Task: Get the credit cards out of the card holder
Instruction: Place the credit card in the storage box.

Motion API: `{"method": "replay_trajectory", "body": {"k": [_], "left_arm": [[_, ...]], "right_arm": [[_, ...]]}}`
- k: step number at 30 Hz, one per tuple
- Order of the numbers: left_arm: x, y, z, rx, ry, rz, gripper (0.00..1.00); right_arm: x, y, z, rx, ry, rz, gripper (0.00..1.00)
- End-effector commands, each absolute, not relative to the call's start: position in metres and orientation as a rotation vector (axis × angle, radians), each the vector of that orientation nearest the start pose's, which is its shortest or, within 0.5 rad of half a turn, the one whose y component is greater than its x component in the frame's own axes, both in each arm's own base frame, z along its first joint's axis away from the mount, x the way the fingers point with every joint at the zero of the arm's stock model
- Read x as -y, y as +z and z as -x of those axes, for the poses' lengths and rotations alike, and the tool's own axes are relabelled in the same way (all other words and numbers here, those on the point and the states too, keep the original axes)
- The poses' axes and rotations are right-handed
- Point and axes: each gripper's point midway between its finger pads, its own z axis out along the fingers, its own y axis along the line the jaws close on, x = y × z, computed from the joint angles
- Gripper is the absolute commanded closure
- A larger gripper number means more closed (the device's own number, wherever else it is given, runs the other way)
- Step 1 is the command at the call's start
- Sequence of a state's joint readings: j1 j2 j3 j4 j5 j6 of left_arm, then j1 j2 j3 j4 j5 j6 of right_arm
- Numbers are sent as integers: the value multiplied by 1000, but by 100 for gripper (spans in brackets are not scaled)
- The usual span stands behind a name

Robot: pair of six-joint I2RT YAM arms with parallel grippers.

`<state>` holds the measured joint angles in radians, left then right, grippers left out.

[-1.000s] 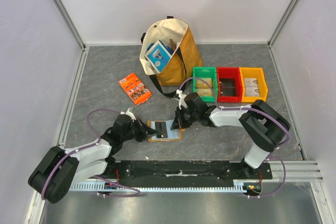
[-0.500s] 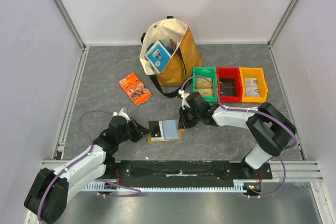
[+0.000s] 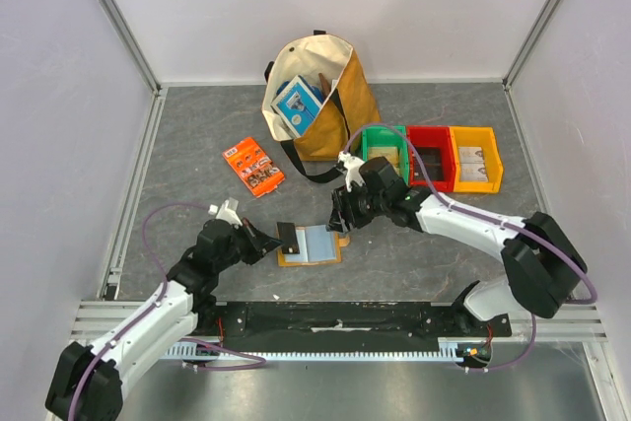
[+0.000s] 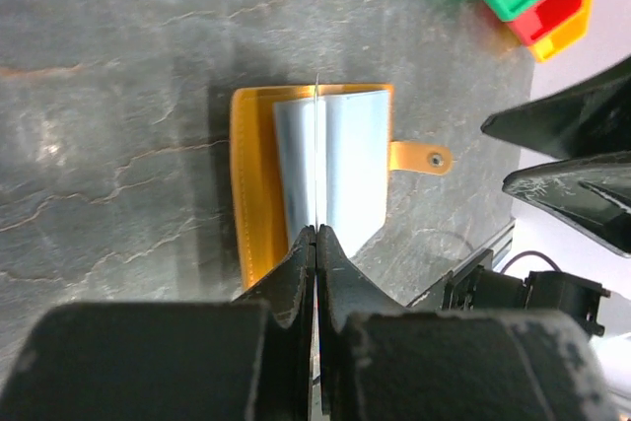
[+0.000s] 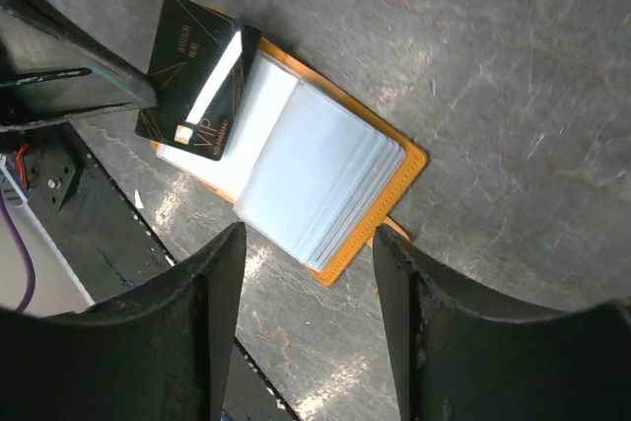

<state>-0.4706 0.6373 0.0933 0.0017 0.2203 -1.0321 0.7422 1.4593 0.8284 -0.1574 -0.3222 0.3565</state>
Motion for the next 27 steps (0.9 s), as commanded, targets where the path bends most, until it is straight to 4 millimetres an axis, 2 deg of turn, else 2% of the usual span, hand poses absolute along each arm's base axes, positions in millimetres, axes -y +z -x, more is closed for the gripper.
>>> {"method": "replay_trajectory", "body": {"k": [1, 3, 7, 10, 14, 19, 27], "left_arm": [[186, 103, -190, -2115, -1139, 259, 98], [191, 121, -190, -2071, -1171, 180, 98], [204, 157, -184, -1991, -1248, -3, 98], [214, 181, -177, -1947, -1303, -133, 98], [223, 212, -168, -1891, -1367, -271, 98], [233, 230, -155, -1885, -1437, -441, 98], [235, 234, -149, -1903, -1410, -595, 98]], "right_arm": [[-306, 140, -221, -2226, 1025, 789, 32], [-307, 155, -217, -2167, 1067, 852, 23], [-308, 180, -210, -2055, 1103, 983, 14], [-310, 194, -206, -1990, 1123, 1051, 12], [-317, 210, -192, -1911, 1238, 1135, 13], [-320, 217, -184, -1864, 1298, 1190, 17], [-321, 230, -173, -1792, 1370, 1240, 31]]}}
